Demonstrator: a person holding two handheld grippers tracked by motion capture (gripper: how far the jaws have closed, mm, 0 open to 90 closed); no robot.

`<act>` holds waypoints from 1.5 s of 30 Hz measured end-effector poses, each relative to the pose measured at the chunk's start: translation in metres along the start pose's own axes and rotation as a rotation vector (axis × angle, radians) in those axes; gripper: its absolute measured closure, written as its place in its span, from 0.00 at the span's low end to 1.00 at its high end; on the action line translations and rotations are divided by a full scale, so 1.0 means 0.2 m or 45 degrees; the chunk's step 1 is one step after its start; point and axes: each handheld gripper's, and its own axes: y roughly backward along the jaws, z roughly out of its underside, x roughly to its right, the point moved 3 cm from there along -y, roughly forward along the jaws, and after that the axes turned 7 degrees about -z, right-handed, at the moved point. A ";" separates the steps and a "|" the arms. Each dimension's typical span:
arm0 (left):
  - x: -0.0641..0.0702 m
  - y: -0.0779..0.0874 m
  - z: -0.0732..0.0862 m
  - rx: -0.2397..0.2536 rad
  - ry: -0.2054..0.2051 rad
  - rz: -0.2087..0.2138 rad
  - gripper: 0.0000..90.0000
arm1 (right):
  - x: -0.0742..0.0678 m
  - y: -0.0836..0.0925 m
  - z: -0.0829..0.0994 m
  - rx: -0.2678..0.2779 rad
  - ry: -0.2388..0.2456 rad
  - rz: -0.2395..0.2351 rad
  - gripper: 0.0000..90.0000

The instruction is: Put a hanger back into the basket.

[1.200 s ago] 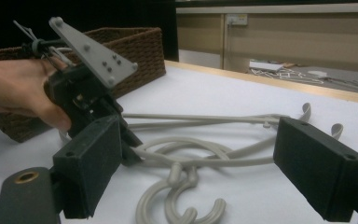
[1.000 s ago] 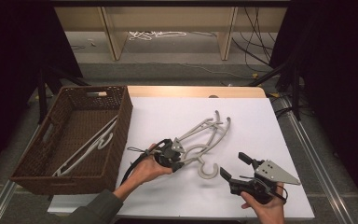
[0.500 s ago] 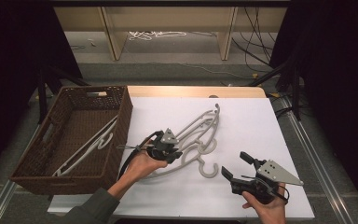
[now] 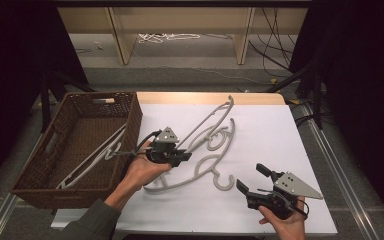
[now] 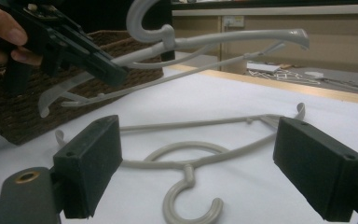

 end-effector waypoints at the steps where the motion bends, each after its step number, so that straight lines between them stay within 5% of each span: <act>1: 0.00 0.01 -0.01 0.013 0.020 0.013 0.90 | 0.00 0.00 0.00 0.007 -0.005 -0.005 0.18; 6: -0.01 0.09 -0.03 0.044 0.041 0.040 0.90 | 0.00 -0.01 0.00 0.033 -0.011 -0.010 0.18; 8: 0.00 0.13 -0.06 0.065 0.073 0.089 0.90 | 0.00 -0.01 0.00 0.030 -0.017 -0.011 0.18; 17: 0.02 0.29 -0.16 0.123 0.052 0.116 0.90 | 0.00 0.00 0.01 -0.019 -0.017 -0.004 0.18; 19: 0.01 0.31 -0.17 0.127 0.048 0.122 0.90 | 0.00 -0.01 0.00 0.016 -0.017 0.003 0.18; 33: -0.14 0.50 -0.17 0.149 0.077 0.011 0.90 | 0.00 -0.02 0.01 -0.003 -0.017 0.001 0.18; 45: -0.30 0.65 -0.09 0.140 0.083 -0.118 0.91 | 0.00 -0.02 0.01 0.002 -0.012 0.001 0.18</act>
